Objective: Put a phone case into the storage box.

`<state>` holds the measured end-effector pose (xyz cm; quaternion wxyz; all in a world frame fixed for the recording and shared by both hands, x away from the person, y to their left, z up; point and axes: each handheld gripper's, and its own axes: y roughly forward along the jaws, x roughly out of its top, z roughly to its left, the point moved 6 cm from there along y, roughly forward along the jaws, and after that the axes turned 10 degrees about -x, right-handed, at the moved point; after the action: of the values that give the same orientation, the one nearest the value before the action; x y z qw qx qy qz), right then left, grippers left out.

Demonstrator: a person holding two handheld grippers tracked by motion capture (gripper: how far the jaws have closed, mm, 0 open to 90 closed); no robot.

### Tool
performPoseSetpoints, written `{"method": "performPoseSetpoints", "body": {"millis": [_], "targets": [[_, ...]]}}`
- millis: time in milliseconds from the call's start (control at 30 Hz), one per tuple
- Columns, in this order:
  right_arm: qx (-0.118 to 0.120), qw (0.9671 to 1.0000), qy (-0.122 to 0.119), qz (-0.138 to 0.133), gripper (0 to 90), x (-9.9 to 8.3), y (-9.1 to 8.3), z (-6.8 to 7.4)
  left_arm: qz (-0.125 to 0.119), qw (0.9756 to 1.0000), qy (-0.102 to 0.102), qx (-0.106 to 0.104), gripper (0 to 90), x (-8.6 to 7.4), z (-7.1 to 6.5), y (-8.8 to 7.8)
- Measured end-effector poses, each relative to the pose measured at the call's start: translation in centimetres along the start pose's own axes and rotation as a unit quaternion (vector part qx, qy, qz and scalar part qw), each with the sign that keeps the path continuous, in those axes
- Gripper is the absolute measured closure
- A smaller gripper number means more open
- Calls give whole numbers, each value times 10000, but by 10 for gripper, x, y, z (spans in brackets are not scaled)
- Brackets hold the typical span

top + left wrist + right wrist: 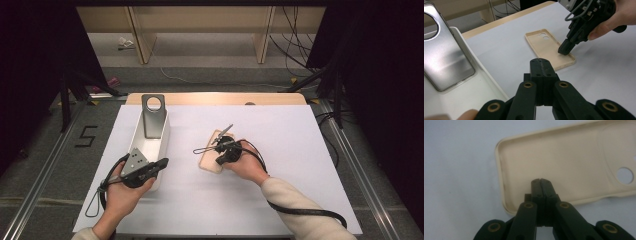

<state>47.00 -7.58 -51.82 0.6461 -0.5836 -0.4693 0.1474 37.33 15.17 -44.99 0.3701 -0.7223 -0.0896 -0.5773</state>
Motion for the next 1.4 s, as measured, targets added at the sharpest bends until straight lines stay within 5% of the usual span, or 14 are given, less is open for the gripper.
{"method": "performPoseSetpoints", "body": {"millis": [400,900,1033,1133,1167,1200,1367,1400], "targets": [[-89,9999,7,46,900,-20,-8,-17,9,10000,19,-29,898,-1,-1,1],[-133,9999,31,-23,898,-20,-11,-18,8,10000,40,-53,898,-1,-2,2],[-159,9998,-25,-124,828,-20,-17,-18,5,10000,23,-61,898,-2,-1,3],[-154,9992,-204,-292,602,-18,-24,-15,-6,10000,26,-67,897,-2,-1,3],[-154,9992,-204,-292,602,-18,-24,-15,-11,10000,23,-70,897,-1,-1,2],[-216,9981,-467,-330,527,-18,-29,-12,-22,10000,10,-82,897,-1,-1,2],[-315,9954,-883,-215,420,-17,-34,-4,-14,9999,-3,-130,889,-3,-2,3],[-450,9925,-1131,-102,374,-16,-34,1,-14,9999,1,-130,880,-3,-2,3]]}}
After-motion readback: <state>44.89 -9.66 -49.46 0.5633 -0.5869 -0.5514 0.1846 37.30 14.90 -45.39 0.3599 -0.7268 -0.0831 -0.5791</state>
